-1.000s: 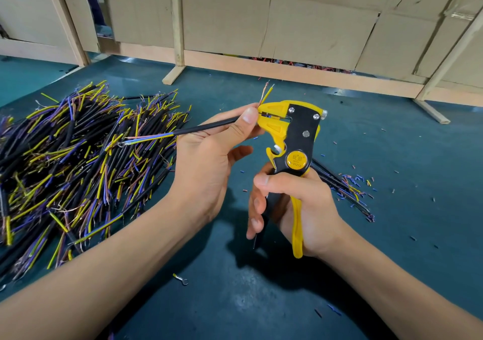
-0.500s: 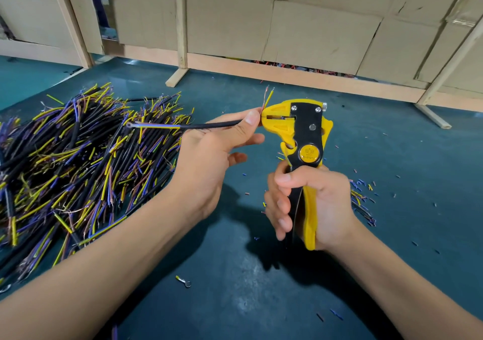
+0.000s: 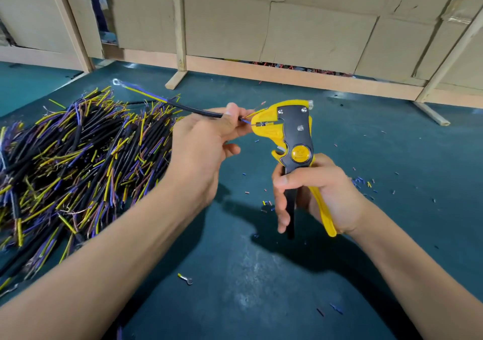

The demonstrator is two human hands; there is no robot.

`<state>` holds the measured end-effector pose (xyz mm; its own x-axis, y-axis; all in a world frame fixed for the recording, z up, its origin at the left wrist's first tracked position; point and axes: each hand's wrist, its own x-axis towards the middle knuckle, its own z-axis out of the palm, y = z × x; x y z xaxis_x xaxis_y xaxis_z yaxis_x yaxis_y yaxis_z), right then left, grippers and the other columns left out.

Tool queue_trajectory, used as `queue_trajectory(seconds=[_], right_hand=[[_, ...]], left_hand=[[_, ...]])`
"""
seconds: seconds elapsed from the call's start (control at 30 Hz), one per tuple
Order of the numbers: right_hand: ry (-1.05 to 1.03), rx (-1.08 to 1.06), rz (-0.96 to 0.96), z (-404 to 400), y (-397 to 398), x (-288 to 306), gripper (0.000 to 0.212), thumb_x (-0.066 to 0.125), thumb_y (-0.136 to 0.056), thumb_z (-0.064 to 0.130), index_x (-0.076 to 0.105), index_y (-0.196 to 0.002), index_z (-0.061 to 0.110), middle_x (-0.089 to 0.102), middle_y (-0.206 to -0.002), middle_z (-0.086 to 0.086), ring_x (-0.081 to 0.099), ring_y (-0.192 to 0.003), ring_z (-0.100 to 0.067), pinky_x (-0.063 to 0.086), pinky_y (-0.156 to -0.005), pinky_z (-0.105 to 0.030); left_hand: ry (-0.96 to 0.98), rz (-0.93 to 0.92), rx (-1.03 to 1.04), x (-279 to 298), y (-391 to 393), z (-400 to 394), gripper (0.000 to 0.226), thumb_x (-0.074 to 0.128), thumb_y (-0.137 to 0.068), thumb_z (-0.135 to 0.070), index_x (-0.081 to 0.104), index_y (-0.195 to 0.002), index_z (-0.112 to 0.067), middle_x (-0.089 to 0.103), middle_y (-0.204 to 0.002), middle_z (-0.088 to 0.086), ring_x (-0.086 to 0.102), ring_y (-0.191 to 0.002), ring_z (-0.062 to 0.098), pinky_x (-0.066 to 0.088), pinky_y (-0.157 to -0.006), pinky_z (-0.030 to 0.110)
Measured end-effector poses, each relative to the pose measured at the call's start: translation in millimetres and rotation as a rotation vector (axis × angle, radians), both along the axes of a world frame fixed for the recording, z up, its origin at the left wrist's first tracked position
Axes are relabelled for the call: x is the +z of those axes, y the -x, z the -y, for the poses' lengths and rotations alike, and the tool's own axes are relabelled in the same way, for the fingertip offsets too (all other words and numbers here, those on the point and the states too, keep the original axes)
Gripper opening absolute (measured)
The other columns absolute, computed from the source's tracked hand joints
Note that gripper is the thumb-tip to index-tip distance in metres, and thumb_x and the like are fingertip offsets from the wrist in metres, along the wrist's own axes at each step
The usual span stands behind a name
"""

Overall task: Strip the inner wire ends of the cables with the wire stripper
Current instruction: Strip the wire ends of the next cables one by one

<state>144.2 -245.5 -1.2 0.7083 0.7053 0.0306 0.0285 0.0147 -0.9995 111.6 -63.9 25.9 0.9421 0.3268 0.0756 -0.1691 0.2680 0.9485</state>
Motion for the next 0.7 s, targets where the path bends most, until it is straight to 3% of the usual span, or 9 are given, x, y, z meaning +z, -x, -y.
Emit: queue_trajectory(seconds=[0.13, 0.23, 0.33, 0.4, 0.43, 0.53, 0.63, 0.7], right_hand=[[-0.010, -0.021, -0.019, -2.8, 0.4, -2.1, 0.016, 0.062, -0.076, 0.009, 0.062, -0.065, -0.002, 0.058, -0.057, -0.022, 0.061, -0.048, -0.038, 0.044, -0.051, -0.058], [-0.018, -0.038, -0.029, -5.4, 2.1, -0.8, 0.014, 0.061, -0.077, 0.008, 0.062, -0.066, 0.000, 0.059, -0.060, -0.023, 0.062, -0.050, -0.038, 0.046, -0.057, -0.055], [-0.003, -0.126, 0.076, 0.4, 3.5, 1.2, 0.010, 0.065, -0.078, 0.009, 0.063, -0.071, 0.002, 0.063, -0.064, -0.025, 0.066, -0.057, -0.040, 0.049, -0.063, -0.046], [-0.075, -0.185, 0.141, 3.9, 3.3, 4.9, 0.010, 0.068, -0.078, 0.010, 0.064, -0.073, 0.002, 0.064, -0.068, -0.027, 0.066, -0.062, -0.040, 0.054, -0.066, -0.052], [-0.143, -0.203, 0.136, 3.6, 2.0, 6.2, 0.009, 0.070, -0.077, 0.010, 0.064, -0.073, 0.004, 0.063, -0.069, -0.027, 0.065, -0.062, -0.040, 0.055, -0.067, -0.059], [-0.334, -0.254, 0.045, -1.7, -0.2, 6.2, 0.004, 0.068, -0.077, 0.007, 0.066, -0.073, 0.008, 0.062, -0.067, -0.022, 0.064, -0.057, -0.040, 0.051, -0.066, -0.072], [-0.433, -0.256, -0.045, 3.4, -4.3, 9.3, 0.012, 0.057, -0.083, 0.008, 0.060, -0.071, 0.004, 0.060, -0.066, -0.021, 0.062, -0.058, -0.038, 0.053, -0.055, -0.052], [-0.462, -0.260, -0.090, 11.4, -8.6, 15.1, 0.014, 0.054, -0.085, 0.011, 0.058, -0.072, 0.005, 0.058, -0.068, -0.020, 0.062, -0.062, -0.039, 0.050, -0.057, -0.048]], left_hand=[[0.226, -0.044, 0.064, 2.2, -6.1, 12.6, 0.023, 0.053, -0.103, -0.017, 0.065, -0.085, -0.011, 0.073, -0.082, 0.001, 0.068, -0.070, 0.014, 0.045, -0.059, 0.025], [0.292, -0.078, 0.108, 2.8, -15.7, 21.4, 0.025, 0.049, -0.105, -0.015, 0.061, -0.083, -0.011, 0.064, -0.069, 0.000, 0.056, -0.055, 0.013, 0.045, -0.053, 0.023], [0.595, -0.107, 0.197, 11.2, -31.6, 8.7, 0.033, 0.029, -0.103, -0.002, 0.049, -0.080, -0.015, 0.055, -0.057, -0.001, 0.054, -0.054, 0.013, 0.040, -0.049, 0.020], [0.641, -0.111, 0.231, 14.3, -40.3, -9.8, 0.034, 0.027, -0.103, -0.001, 0.045, -0.081, -0.019, 0.051, -0.058, -0.002, 0.055, -0.058, 0.012, 0.038, -0.048, 0.018], [0.521, -0.146, 0.191, 14.3, -41.0, -11.4, 0.032, 0.032, -0.103, -0.002, 0.046, -0.082, -0.021, 0.052, -0.059, -0.002, 0.055, -0.059, 0.012, 0.037, -0.047, 0.017], [-0.161, -0.244, -0.122, 2.4, -34.7, 15.3, 0.024, 0.053, -0.102, -0.018, 0.061, -0.079, -0.016, 0.059, -0.052, -0.001, 0.057, -0.051, 0.015, 0.039, -0.044, 0.020], [-0.540, -0.256, -0.334, -11.3, -34.0, 41.5, 0.048, 0.053, -0.098, -0.020, 0.061, -0.051, -0.018, 0.056, -0.047, 0.003, 0.050, -0.041, 0.017, 0.038, -0.043, 0.020], [-0.623, -0.312, -0.406, -13.4, -38.1, 45.4, 0.038, 0.050, -0.095, -0.018, 0.062, -0.059, -0.017, 0.059, -0.053, 0.006, 0.059, -0.045, 0.018, 0.031, -0.043, 0.019]])
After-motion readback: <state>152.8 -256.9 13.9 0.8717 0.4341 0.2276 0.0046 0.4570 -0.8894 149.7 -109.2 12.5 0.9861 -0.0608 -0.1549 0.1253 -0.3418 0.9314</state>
